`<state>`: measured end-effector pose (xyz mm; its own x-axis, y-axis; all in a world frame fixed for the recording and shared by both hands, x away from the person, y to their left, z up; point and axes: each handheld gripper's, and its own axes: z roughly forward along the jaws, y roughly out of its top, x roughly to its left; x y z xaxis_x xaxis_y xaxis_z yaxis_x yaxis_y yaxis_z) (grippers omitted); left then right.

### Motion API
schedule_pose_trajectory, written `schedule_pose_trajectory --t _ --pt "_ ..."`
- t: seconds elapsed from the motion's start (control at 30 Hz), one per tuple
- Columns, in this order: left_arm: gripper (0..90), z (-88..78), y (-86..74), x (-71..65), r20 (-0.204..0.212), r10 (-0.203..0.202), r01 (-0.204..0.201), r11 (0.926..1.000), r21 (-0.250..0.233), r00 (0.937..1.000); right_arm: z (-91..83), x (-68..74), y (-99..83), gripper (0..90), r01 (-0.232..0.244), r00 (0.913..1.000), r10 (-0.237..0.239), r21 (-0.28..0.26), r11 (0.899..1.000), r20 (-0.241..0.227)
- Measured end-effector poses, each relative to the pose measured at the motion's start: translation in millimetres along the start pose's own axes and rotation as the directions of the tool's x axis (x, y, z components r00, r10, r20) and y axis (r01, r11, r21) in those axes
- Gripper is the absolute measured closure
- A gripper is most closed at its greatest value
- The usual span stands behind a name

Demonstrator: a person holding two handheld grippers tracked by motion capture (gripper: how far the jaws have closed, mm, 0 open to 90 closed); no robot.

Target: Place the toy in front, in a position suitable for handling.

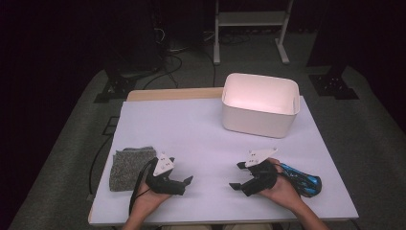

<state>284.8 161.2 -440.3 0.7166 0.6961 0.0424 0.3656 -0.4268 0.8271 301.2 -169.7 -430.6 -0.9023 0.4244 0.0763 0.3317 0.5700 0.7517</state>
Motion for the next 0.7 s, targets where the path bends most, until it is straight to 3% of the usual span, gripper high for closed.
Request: schedule_pose_trajectory --t 0.57,0.7 --pt "6.4 2.3 -0.2 -2.5 0.001 0.014 -0.014 0.9999 0.009 0.9999 -9.5 -2.7 1.8 20.1 -0.023 0.9997 0.023 -0.03 0.999 -0.013" --pt "6.4 1.2 -0.4 -2.8 -0.003 0.016 -0.016 0.9999 0.006 0.9999 -11.2 0.0 4.9 20.0 -0.006 0.9999 0.006 -0.022 1.0 -0.009"
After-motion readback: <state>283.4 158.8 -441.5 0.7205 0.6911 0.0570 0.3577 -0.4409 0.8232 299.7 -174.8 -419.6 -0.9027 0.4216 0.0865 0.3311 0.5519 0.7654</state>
